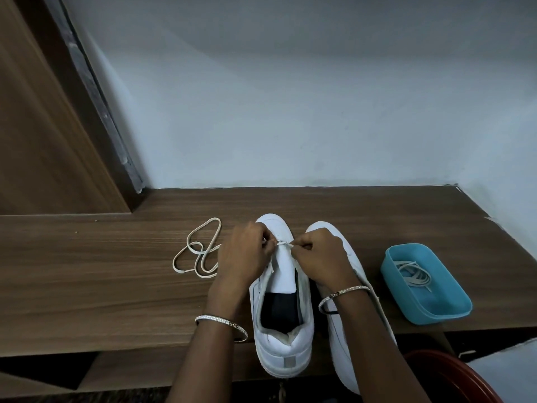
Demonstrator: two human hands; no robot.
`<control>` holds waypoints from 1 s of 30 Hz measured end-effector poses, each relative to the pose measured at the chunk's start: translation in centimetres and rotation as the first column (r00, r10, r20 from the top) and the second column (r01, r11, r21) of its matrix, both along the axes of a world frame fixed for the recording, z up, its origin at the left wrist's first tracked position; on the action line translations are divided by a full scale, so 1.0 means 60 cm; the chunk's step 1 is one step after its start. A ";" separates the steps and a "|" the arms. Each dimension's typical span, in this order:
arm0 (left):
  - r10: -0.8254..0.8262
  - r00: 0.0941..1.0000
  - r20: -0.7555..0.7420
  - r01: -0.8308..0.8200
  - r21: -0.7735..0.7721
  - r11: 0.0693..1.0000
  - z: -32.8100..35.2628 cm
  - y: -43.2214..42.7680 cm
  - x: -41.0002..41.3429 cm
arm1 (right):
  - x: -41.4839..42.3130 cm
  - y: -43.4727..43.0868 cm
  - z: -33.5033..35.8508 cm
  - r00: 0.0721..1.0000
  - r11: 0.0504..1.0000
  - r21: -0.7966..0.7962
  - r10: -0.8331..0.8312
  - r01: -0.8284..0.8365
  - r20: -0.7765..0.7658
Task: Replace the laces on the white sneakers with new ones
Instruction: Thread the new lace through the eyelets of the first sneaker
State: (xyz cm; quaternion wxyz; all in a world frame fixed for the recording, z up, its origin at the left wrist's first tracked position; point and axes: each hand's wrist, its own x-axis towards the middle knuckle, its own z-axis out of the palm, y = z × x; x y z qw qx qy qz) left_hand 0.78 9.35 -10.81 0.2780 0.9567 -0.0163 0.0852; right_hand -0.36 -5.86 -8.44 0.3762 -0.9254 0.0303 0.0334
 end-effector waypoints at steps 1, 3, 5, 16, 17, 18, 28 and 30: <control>-0.001 1.000 -0.009 0.001 0.000 1.000 -0.001 0.000 0.000 | 0.001 -0.002 -0.001 1.000 1.000 0.017 -0.001 0.001 -0.005; -0.002 1.000 -0.015 0.002 -0.003 1.000 -0.001 -0.001 0.001 | 0.003 -0.004 -0.004 1.000 0.999 0.046 -0.009 0.010 -0.011; 0.000 1.000 -0.006 0.000 0.011 1.000 -0.003 -0.002 0.001 | 0.005 -0.006 -0.007 1.000 0.998 0.063 -0.011 0.012 -0.015; 0.029 0.995 -0.095 -0.048 -0.213 0.976 -0.031 -0.005 0.010 | 0.011 -0.012 -0.012 0.998 0.987 0.161 -0.009 0.019 -0.060; 0.039 0.995 -0.095 -0.061 -0.245 0.967 -0.030 -0.004 0.010 | 0.012 -0.014 -0.013 0.998 0.985 0.168 -0.014 0.025 -0.063; 0.055 0.994 -0.090 -0.077 -0.260 0.962 -0.029 -0.003 0.010 | 0.012 -0.014 -0.013 0.997 0.984 0.174 -0.019 0.031 -0.068; 0.058 0.996 -0.067 -0.072 -0.225 0.972 -0.025 -0.009 0.007 | 0.013 -0.013 -0.013 0.994 0.972 0.231 -0.016 0.040 -0.108; 0.040 0.997 -0.063 -0.052 -0.190 0.980 -0.025 -0.009 0.006 | 0.013 -0.013 -0.014 0.994 0.967 0.250 -0.018 0.045 -0.111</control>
